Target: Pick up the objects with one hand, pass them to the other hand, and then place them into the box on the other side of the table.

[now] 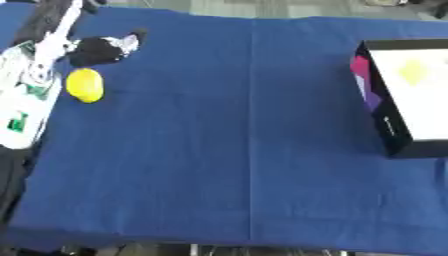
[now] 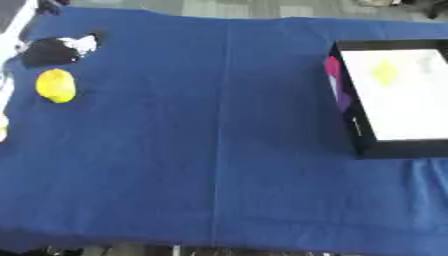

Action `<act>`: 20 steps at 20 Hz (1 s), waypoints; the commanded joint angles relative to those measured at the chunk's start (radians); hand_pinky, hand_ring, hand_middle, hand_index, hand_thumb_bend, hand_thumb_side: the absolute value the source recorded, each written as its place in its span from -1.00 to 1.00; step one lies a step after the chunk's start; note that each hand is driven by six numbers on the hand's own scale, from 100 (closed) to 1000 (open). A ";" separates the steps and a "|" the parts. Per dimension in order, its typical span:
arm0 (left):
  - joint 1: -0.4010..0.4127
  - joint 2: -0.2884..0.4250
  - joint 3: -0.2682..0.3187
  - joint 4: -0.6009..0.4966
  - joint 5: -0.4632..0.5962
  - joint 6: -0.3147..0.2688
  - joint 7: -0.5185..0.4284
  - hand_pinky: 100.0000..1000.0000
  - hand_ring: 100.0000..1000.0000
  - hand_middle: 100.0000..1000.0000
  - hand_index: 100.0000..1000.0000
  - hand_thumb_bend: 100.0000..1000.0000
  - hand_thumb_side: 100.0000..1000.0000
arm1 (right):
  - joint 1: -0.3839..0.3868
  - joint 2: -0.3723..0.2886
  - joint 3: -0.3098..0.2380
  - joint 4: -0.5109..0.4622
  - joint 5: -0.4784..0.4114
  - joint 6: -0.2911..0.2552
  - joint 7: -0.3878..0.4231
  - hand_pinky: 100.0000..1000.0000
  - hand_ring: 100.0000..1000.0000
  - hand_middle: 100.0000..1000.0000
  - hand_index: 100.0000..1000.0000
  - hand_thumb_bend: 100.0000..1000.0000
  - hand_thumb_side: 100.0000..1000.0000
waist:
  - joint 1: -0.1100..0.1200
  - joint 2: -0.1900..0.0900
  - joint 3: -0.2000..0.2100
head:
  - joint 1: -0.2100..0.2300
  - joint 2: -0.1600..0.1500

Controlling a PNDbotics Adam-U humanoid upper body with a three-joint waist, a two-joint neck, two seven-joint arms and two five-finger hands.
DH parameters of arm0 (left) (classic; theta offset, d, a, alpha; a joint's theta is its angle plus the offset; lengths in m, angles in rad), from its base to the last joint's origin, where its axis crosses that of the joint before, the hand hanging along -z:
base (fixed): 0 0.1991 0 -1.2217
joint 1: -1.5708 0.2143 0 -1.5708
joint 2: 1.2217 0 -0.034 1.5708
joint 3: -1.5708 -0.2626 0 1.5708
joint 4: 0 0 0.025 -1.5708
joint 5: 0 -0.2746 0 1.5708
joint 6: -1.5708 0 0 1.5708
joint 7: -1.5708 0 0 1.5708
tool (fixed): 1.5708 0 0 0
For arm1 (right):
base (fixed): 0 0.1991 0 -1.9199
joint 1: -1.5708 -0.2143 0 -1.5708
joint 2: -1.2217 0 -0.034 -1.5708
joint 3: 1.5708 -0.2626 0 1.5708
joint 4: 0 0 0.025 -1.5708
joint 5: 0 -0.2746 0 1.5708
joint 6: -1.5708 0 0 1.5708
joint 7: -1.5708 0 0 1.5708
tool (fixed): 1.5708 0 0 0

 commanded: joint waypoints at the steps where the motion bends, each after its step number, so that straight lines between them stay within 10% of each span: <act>1: -0.034 0.078 0.019 0.044 -0.007 0.026 -0.056 0.68 0.49 0.45 0.67 -0.05 0.10 | 0.002 -0.033 -0.015 -0.003 0.014 -0.005 0.000 0.90 1.00 1.00 1.00 -1.00 -0.18 | 0.014 -0.037 0.000 | 0.003 -0.001; 20: -0.006 0.403 -0.053 0.026 0.239 0.082 -0.362 0.71 0.55 0.47 0.64 0.15 0.43 | 0.020 -0.030 -0.022 0.025 0.059 0.009 -0.009 0.90 1.00 1.00 1.00 -1.00 -0.18 | 0.028 -0.027 0.005 | 0.088 -0.001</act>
